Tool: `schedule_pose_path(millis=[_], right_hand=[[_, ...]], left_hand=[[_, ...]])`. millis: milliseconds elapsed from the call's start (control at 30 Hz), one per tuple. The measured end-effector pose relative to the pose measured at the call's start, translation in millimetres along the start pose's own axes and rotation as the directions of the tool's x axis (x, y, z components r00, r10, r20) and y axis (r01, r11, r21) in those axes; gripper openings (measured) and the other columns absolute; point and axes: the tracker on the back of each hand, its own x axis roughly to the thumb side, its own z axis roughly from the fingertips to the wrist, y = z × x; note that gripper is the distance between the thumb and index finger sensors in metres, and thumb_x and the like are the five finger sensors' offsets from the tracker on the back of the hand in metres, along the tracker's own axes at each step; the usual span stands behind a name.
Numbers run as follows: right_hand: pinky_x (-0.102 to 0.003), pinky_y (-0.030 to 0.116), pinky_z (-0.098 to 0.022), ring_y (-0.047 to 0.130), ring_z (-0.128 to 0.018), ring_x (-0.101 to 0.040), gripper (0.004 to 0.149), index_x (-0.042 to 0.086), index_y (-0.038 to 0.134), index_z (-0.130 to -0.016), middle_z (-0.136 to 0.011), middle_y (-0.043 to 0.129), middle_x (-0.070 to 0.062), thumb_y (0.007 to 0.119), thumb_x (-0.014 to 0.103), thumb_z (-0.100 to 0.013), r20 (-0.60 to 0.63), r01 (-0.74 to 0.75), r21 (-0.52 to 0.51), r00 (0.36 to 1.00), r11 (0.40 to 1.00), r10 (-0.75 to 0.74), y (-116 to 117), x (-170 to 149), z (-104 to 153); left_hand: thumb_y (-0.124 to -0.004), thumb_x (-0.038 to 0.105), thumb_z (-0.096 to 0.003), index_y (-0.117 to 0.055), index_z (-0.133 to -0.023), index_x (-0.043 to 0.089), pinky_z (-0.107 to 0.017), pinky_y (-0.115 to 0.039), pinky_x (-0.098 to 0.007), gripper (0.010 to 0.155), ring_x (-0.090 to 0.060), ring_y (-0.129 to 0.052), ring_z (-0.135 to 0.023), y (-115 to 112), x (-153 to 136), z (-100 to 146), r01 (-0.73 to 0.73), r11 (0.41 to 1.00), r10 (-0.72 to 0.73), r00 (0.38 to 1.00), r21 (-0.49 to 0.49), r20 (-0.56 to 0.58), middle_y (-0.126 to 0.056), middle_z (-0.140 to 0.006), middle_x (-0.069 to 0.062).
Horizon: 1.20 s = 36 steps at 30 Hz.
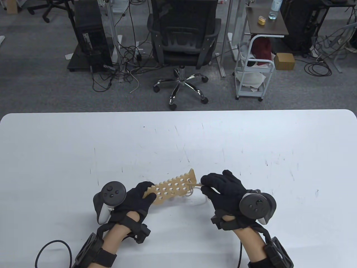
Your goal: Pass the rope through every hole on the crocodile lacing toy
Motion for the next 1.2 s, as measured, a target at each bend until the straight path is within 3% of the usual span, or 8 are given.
schedule_pose_path(millis=[300, 467, 867, 1200], right_hand=[[-0.063, 0.055, -0.065, 0.094, -0.072, -0.030, 0.036, 0.027, 0.093, -0.073, -0.068, 0.102, -0.002, 0.098, 0.028, -0.037, 0.079, -0.135, -0.007, 0.988, 0.991, 0.135, 4.4, 11.9, 3.0], [-0.064, 0.053, -0.066, 0.090, -0.075, -0.031, 0.036, 0.028, 0.093, -0.073, -0.070, 0.100, -0.001, 0.099, 0.031, -0.037, 0.081, -0.141, 0.011, 0.987, 0.990, 0.140, 7.7, 12.1, 4.1], [-0.066, 0.044, -0.067, 0.072, -0.089, -0.038, 0.035, 0.028, 0.094, -0.074, -0.092, 0.084, -0.008, 0.095, 0.037, -0.040, 0.068, -0.186, 0.017, 0.980, 0.982, 0.185, 11.8, 10.8, 6.4], [-0.067, 0.037, -0.069, 0.056, -0.097, -0.042, 0.063, 0.021, 0.070, -0.097, -0.105, 0.065, -0.012, 0.094, 0.039, -0.041, 0.045, -0.199, 0.099, 0.980, 0.975, 0.195, 21.3, 7.8, 7.7]], left_hand=[[-0.084, 0.041, -0.0381, -0.073, -0.089, 0.030, -0.065, -0.071, -0.050, 0.053, -0.024, -0.098, -0.059, -6.4, 9.8, 3.5, -0.011, 0.999, 0.012, 1.000, -0.030, 0.029, -0.093, -0.077, 0.004], [-0.084, 0.041, -0.0382, -0.073, -0.089, 0.029, -0.065, -0.071, -0.050, 0.053, -0.024, -0.098, -0.059, -6.5, 10.0, 3.9, -0.013, 1.000, 0.014, 0.999, -0.025, 0.034, -0.093, -0.077, 0.004], [-0.083, 0.041, -0.0382, -0.073, -0.089, 0.029, -0.066, -0.071, -0.050, 0.053, -0.024, -0.098, -0.058, -9.6, 16.9, 6.5, -0.001, 0.999, 0.003, 0.997, -0.034, 0.079, -0.093, -0.077, 0.004], [-0.083, 0.041, -0.0382, -0.073, -0.090, 0.030, -0.067, -0.070, -0.051, 0.053, -0.024, -0.098, -0.059, -14.1, 24.5, 8.6, 0.027, 0.998, -0.019, 0.991, -0.062, 0.133, -0.092, -0.077, 0.004]])
